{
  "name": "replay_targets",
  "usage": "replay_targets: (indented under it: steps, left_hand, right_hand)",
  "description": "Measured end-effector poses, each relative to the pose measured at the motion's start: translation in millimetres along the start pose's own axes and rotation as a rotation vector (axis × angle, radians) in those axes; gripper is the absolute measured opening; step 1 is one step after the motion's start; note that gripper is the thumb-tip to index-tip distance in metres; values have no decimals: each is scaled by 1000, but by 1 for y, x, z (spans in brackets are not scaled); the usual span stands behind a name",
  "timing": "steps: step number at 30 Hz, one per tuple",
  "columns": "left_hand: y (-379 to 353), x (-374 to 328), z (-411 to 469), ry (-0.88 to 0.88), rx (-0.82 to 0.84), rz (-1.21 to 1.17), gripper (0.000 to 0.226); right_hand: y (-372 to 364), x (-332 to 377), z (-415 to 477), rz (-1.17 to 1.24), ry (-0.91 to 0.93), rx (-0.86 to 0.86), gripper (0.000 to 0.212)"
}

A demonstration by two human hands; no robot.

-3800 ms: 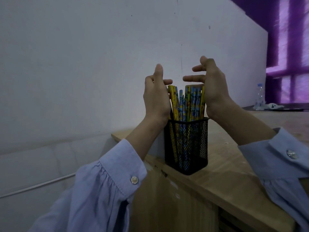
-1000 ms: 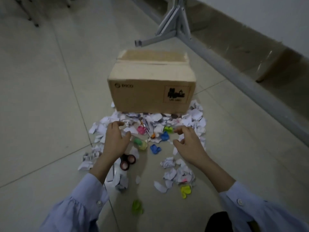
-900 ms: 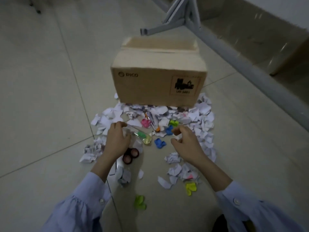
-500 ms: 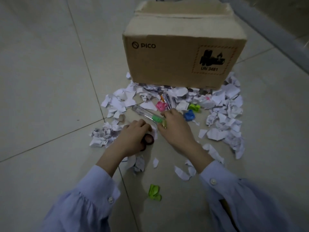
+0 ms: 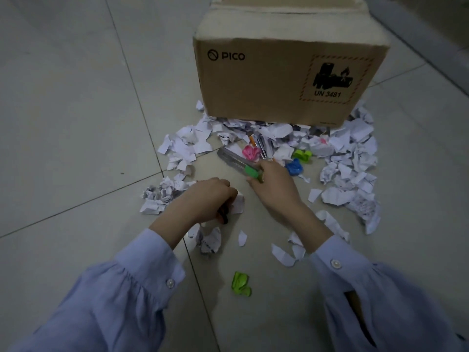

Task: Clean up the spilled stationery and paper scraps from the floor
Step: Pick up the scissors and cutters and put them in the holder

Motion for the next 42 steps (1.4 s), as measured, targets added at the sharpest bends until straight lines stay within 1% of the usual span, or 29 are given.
replay_targets:
  steps: [2,4,6,7,9,10,11,12,14,16,18,20,22,25,27,29,31,33,37,39,42]
  left_hand:
    - [3,-4,-1,-18,-63,-21,19]
    - [9,-8,-5,-21,-139,-59,13]
    - [15,-9,-11,-8,-223,-145,14]
    - [20,-8,-15,4,-284,-226,16]
    - [32,-4,-28,44,-449,-422,25]
    - [37,-1,-35,72,-537,-503,27]
    - [41,2,-43,108,-612,-568,26]
    - [44,6,-49,146,-662,-635,23]
    - [43,12,-58,216,-693,-795,16]
    - [35,17,-63,288,-676,-907,16]
    - [25,22,-69,384,-660,-922,17]
    - [13,26,-75,505,-637,-873,13]
    - [-1,30,-80,637,-573,-785,19]
    - [-19,33,-83,736,-465,-626,34]
    - [-26,33,-86,782,-466,-600,38]
    - [-29,32,-88,819,-496,-603,38]
    - [-29,32,-87,846,-513,-590,44]
    - [-32,35,-86,871,-518,-571,48]
    - [-39,43,-84,905,-551,-560,46]
    - [-40,44,-82,900,-547,-578,37]
    - [-37,46,-82,876,-535,-561,22]
  right_hand:
    - [8,0,-2,123,-3,-34,23]
    - [18,2,-4,251,-13,-62,21]
    - [30,1,-4,405,-15,-75,13]
    - [36,2,-5,480,-12,-76,11]
    - [50,4,-5,633,-13,-90,16]
    - [56,4,-5,703,-27,-107,12]
    - [62,3,-4,753,-46,-128,9]
    - [67,3,-3,772,-63,-153,11]
    - [72,-2,0,800,-111,-185,17]
    - [71,-11,5,887,-175,-192,16]
    - [67,-20,10,1004,-250,-185,15]
    - [64,-28,16,1087,-322,-182,11]
    - [61,-34,21,1031,-371,-185,6]
    - [50,-40,31,763,-373,-140,20]
    - [42,-39,35,542,-338,-117,30]
    - [35,-31,37,282,-252,-106,41]
    - [30,-23,36,57,-204,-102,44]
    - [28,-20,36,-79,-185,-122,42]
    - [25,-18,37,-182,-185,-139,38]
    - [27,-17,37,-194,-204,-127,35]
    - [31,-16,35,-147,-202,-141,26]
Point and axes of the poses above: each hand's wrist, its own z-axis towards the middle knuckle, its own y-axis out of the back of the hand, x = y × z, the point moved 7 cm from there along z, towards the middle knuckle, and after that the axes turned 7 degrees about -y, right-handed, at the moved point
